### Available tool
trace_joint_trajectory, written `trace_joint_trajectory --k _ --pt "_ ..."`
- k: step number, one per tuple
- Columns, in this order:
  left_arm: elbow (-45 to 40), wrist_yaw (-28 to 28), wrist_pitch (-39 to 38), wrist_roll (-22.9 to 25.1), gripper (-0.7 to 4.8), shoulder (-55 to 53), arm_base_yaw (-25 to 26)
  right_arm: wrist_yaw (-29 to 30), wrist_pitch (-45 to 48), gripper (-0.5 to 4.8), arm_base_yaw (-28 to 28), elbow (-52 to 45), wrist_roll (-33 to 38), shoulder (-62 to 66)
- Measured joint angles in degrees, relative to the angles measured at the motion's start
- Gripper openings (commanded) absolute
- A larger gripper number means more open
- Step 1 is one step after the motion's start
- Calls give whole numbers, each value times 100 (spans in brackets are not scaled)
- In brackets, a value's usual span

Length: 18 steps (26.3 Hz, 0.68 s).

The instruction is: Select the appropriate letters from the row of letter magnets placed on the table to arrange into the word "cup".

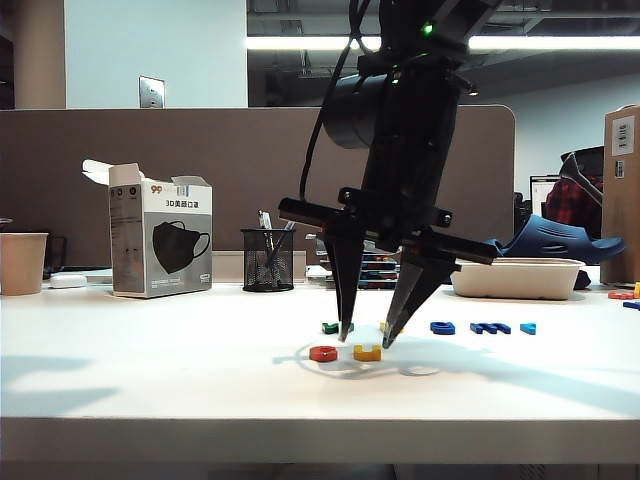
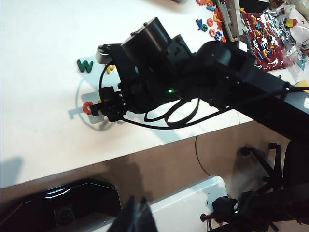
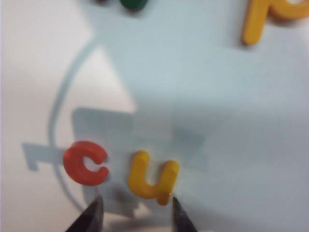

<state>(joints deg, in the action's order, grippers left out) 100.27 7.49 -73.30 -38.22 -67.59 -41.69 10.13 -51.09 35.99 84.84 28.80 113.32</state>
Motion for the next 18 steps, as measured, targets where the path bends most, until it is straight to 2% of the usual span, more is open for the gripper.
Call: trace_joint_trajectory --k 8,18 --pt "0 0 0 0 -5 0 0 0 -125 180 0 -11 -42 -81" --pt "0 0 0 0 -5 0 0 -149 -129 166 -201 -15 -339 -1025"
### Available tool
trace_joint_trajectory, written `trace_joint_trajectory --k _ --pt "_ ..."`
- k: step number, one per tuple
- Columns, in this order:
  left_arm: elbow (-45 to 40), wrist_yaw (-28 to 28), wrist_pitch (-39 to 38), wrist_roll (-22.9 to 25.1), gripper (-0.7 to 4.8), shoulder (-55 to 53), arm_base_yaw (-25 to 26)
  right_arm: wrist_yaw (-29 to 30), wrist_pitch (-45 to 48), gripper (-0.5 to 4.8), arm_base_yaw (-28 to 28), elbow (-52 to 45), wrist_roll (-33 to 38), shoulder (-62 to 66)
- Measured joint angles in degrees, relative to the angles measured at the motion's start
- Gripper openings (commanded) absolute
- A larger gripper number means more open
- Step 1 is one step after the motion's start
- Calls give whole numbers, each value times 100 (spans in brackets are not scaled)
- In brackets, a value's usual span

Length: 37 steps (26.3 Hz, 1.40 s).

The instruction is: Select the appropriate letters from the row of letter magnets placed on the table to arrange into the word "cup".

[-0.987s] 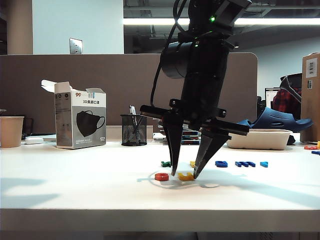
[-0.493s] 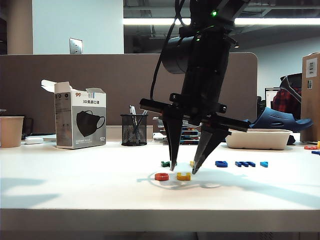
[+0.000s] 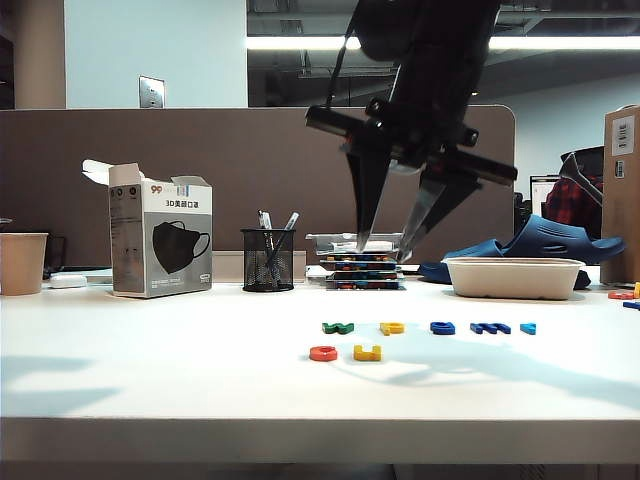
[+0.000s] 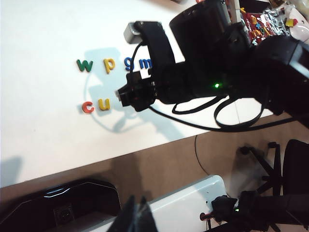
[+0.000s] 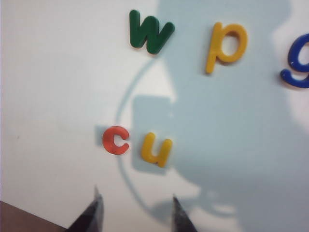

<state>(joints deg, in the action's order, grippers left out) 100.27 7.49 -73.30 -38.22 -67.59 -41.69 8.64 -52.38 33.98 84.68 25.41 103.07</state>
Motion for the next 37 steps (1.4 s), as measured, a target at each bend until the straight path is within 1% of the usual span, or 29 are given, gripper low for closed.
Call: trace_joint_trajectory --k 2,7,9,10,11,12,18,22,25,30,34,37 --pt "0 0 2 0 -5 0 0 13 -15 167 -11 33 -4 -63" --pt "0 0 0 0 -5 2 0 37 -50 172 -74 468 -4 -63" --pt "0 0 0 0 -5 0 0 39 -57 184 -79 568 -7 -63" --pt "0 0 0 0 -5 0 0 33 -52 223 -79 605 -9 -63" --pt "0 0 0 0 -5 2 0 17 -48 248 -81 664 -22 -63" --pt "0 0 0 0 -5 0 0 15 -24 293 -81 671 -24 -66" --pt "0 0 0 0 -5 2 0 -92 249 295 -273 671 -31 -7" --pt "0 0 0 0 -5 0 0 -116 238 296 -518 866 -138 343" --pt "0 0 0 0 -5 0 0 -146 131 296 -533 1211 -264 708" --pt "0 0 0 0 -5 2 0 -428 -352 296 -531 1843 -413 1434" --pt "0 0 0 0 -5 2 0 -522 -728 296 -529 2415 -448 1985" --pt "0 0 0 0 -5 2 0 -562 -857 296 -531 2588 -450 2212"
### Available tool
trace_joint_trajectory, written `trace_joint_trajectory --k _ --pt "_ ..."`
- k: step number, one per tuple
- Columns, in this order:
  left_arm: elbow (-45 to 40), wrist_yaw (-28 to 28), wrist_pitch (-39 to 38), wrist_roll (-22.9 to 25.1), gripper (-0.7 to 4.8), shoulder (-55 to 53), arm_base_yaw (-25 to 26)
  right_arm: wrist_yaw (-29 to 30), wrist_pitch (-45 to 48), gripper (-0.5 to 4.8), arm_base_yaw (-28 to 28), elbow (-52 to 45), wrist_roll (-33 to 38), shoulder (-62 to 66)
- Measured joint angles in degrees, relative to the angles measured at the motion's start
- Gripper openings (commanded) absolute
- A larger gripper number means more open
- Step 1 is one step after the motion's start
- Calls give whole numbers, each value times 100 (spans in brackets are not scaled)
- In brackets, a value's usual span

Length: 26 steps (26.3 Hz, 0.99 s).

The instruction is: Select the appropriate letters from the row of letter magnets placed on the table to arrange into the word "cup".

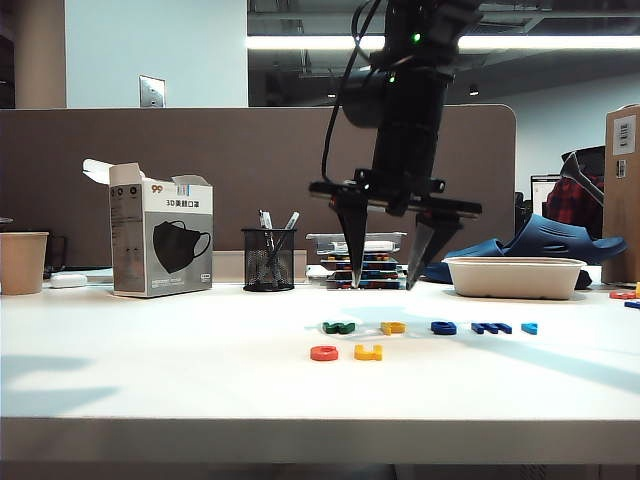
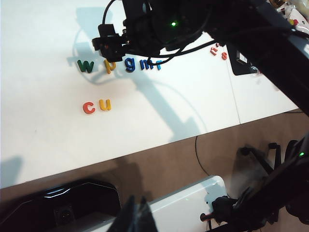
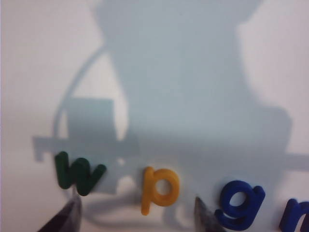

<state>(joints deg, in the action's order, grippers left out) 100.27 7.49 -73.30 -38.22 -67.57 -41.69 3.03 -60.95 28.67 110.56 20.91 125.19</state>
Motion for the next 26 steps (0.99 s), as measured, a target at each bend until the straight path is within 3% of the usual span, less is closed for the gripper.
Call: trace_joint_trajectory --k 26 --pt "0 0 0 0 -5 0 0 7 -201 273 28 -2 0 450"
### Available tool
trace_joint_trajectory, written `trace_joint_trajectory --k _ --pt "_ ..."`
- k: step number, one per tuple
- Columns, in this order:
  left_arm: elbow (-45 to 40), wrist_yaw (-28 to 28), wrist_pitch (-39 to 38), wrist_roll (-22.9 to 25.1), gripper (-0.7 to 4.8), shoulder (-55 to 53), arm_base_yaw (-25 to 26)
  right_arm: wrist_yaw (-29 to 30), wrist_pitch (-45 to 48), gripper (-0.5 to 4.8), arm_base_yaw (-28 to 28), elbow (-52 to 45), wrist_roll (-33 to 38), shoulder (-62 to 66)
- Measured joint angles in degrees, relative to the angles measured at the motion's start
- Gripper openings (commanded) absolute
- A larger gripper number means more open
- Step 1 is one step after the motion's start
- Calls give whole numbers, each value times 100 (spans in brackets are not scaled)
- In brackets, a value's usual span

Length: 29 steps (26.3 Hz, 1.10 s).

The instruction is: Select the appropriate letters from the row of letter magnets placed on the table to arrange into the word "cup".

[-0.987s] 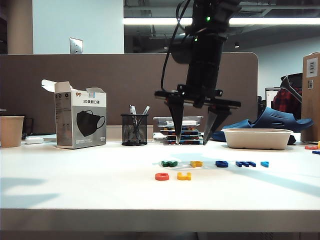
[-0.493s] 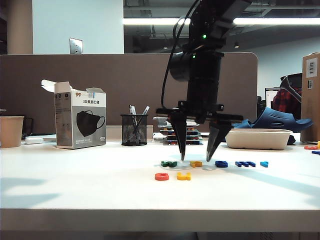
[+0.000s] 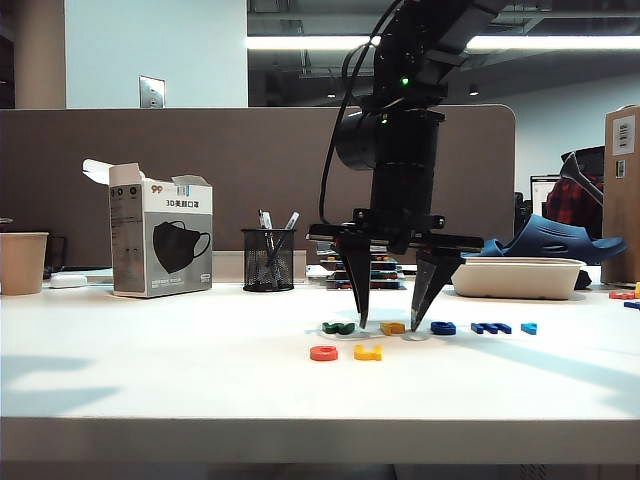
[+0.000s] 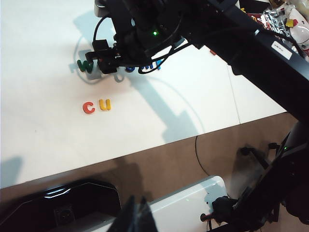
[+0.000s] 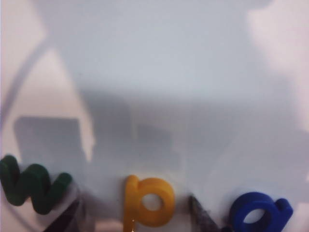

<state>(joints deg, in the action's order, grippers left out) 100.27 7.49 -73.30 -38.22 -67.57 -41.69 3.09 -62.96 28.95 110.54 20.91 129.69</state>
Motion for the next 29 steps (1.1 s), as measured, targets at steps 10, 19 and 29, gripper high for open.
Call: trace_joint_trajectory --k 10,19,29 --pt "0 0 0 0 -5 -2 0 -9 11 260 0 0 -2 -2" --pt "0 0 0 0 -5 0 0 -33 -15 260 4 0 0 9" --pt "0 0 0 0 -5 0 0 -33 -92 260 9 42 -2 59"
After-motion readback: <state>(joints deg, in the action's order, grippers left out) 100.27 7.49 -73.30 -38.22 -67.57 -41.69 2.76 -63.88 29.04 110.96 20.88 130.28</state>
